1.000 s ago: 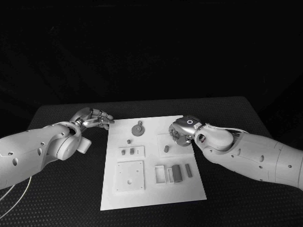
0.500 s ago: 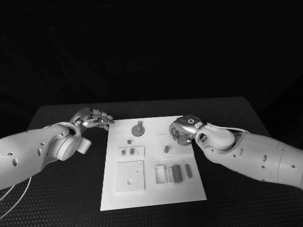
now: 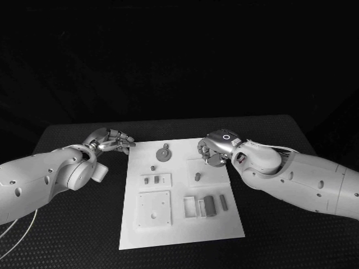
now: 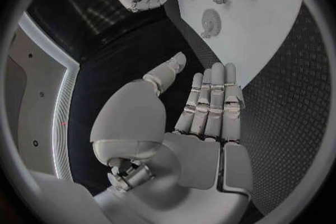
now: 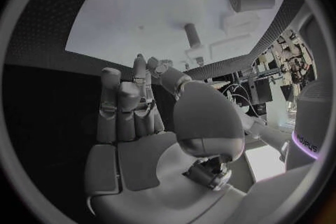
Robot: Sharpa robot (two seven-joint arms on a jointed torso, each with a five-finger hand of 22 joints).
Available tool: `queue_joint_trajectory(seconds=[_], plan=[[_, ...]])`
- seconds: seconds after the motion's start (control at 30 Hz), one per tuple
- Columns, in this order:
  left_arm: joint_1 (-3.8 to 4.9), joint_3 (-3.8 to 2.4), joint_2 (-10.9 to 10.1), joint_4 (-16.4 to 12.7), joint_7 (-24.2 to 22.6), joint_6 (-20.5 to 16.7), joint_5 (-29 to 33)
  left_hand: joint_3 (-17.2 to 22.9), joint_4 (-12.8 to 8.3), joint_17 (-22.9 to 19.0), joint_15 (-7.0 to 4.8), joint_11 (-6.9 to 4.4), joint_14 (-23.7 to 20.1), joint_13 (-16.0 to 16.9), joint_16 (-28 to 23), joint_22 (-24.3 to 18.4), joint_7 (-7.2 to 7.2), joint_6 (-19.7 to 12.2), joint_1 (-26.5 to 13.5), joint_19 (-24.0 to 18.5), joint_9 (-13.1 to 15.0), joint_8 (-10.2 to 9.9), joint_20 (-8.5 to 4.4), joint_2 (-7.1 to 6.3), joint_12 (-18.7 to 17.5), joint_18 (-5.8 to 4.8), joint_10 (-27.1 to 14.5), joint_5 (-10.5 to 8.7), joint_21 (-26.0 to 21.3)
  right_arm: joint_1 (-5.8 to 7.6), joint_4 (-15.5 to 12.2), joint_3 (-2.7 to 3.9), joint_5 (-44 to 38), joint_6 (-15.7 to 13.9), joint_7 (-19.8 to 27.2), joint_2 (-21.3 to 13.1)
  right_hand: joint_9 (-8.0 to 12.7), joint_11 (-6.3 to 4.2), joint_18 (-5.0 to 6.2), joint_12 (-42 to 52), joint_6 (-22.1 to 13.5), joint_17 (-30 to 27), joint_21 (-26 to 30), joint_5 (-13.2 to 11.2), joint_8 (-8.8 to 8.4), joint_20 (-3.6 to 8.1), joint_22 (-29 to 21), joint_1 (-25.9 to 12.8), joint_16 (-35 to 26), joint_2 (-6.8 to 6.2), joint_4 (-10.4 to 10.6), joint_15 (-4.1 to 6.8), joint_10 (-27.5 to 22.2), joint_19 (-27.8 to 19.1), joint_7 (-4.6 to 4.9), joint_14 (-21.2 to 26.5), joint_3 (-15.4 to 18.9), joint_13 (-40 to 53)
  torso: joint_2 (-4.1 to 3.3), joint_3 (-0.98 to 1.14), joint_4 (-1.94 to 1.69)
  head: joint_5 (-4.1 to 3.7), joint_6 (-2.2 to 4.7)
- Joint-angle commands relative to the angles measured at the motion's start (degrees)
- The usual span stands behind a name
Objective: Assemble the parts on the task board
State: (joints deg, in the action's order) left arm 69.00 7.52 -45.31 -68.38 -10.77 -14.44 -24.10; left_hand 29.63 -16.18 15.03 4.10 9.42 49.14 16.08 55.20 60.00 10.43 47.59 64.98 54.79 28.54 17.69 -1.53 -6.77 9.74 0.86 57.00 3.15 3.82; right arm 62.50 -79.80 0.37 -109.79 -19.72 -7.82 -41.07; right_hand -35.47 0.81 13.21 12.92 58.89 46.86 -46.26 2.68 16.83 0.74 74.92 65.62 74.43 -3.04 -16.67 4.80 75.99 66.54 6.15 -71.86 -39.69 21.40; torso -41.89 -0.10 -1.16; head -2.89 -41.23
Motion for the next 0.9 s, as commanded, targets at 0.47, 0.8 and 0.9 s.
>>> queue_joint_trajectory(seconds=[0.47, 0.8, 0.9], plan=[[0.05, -0.05, 0.2, -0.2, -0.4, 0.6, 0.2, -0.4, -0.1, 0.2, -0.1, -0.02, 0.4, -0.2, -0.2, -0.1, 0.4, -0.3, -0.3, 0.4, -0.1, 0.1, -0.05, 0.4, 0.2, 0.1, -0.6, -0.15, 0.2, -0.06, -9.2, 0.39, 6.4, 0.7, 1.0, 0.8, -1.1, 0.3, 1.79, 0.0, 0.5, 0.1, -0.2, 0.2, 0.19, 0.21, 0.7, 0.1, 0.1, -0.43, 0.0, 0.39, 0.0, 0.0, 0.19, 0.1, -0.4, 0.1, -0.02, -0.05, -0.07, 2.78, 0.2], [0.05, -0.06, 0.4, -0.2, -0.4, 0.6, 0.2, -0.4, -0.1, 0.2, -0.11, -0.01, 0.5, -0.2, -0.2, -0.2, 0.41, -0.3, -0.4, 0.5, -0.1, 0.1, -0.07, 0.41, 0.3, 0.1, -0.6, -0.15, 0.2, -1.5, -9.6, -0.05, 10.7, -0.8, 4.4, 3.2, -1.2, 0.31, 1.79, -0.1, 0.3, 0.1, -0.1, 0.2, 0.13, 0.21, 0.6, -0.1, 0.0, -0.26, 0.0, 0.39, 0.0, 0.0, 0.24, 0.1, -0.5, 0.2, 0.03, -0.09, -0.1, 5.28, -0.22], [0.05, -0.06, 0.4, -0.3, -0.4, 0.6, 0.2, -0.4, -0.1, 0.2, -0.11, -0.01, 0.5, -0.2, -0.2, -0.2, 0.41, -0.3, -0.4, 0.5, -0.1, 0.1, -0.07, 0.42, 0.3, 0.09, -0.6, -0.15, 0.2, -2.12, -9.2, -0.49, 11.3, -2.6, 5.5, 3.8, -1.2, 0.31, 1.79, -0.2, 0.3, 0.1, -0.1, 0.2, 0.13, 0.21, 0.6, -0.1, -0.1, -0.24, 0.0, 0.39, -0.1, -0.1, 0.25, 0.2, -0.5, 0.2, 0.06, -0.11, -0.09, 5.95, -0.45]])
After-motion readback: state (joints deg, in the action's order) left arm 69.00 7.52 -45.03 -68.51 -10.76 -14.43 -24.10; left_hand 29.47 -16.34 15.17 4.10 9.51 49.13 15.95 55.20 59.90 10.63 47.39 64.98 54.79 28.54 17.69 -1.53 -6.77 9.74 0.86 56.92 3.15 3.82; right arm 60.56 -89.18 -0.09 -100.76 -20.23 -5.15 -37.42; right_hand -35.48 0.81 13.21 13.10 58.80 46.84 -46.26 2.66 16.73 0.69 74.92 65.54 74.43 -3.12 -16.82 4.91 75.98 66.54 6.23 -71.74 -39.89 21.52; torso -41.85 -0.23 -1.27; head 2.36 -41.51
